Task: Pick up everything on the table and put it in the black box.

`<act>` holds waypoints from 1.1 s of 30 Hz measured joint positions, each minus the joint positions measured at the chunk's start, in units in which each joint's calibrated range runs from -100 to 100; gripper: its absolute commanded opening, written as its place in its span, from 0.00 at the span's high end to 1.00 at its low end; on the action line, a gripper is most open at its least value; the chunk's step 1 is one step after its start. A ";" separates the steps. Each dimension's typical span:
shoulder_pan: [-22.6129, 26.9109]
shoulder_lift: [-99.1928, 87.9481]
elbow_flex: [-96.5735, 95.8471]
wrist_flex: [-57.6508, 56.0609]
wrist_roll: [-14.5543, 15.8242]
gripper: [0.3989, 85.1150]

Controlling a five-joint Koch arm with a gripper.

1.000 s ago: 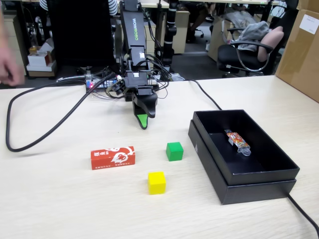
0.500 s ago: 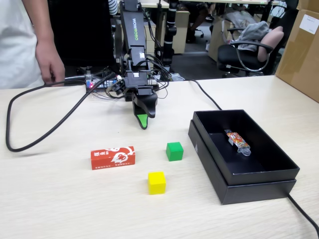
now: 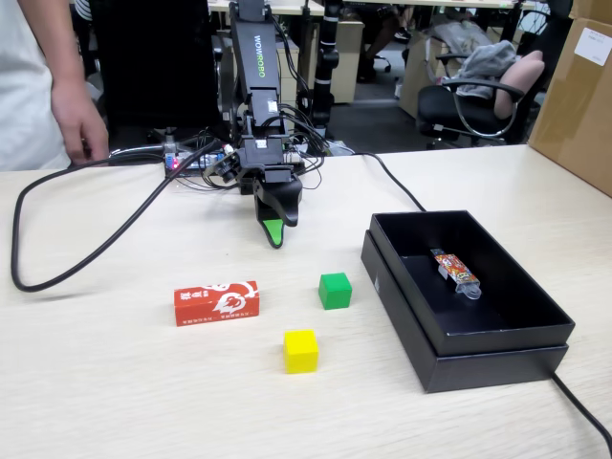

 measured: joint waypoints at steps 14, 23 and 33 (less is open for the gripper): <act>0.78 -1.39 0.00 -0.08 0.00 0.41; 3.37 -14.19 18.08 -37.34 2.83 0.40; 5.13 6.84 45.39 -51.23 5.13 0.38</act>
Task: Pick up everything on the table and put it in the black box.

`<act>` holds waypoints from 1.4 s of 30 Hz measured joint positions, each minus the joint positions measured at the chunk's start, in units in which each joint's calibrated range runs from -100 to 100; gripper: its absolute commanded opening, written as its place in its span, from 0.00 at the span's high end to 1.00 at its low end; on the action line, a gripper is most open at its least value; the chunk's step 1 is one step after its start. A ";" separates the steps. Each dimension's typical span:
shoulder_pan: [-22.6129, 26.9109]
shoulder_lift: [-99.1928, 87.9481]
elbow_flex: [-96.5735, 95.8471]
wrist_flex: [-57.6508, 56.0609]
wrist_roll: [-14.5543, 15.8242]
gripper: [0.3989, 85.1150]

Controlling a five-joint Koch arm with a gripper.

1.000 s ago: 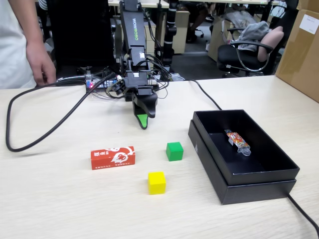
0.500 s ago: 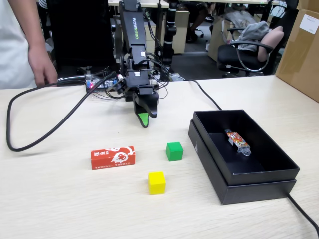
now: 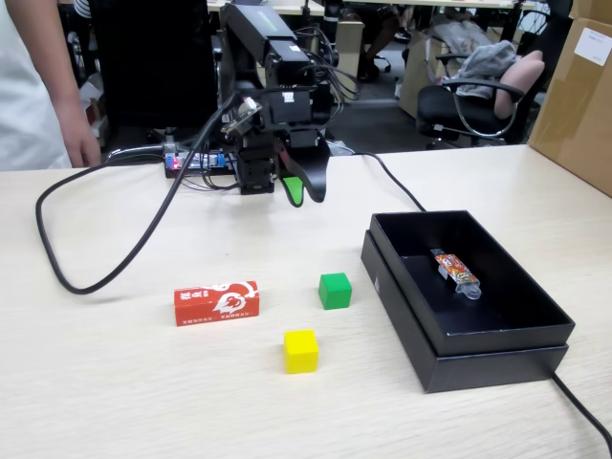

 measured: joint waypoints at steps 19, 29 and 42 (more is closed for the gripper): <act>-1.17 29.64 27.95 -11.02 0.88 0.42; -1.22 49.90 37.53 -11.02 0.88 0.42; -0.78 64.72 45.30 -11.02 0.93 0.45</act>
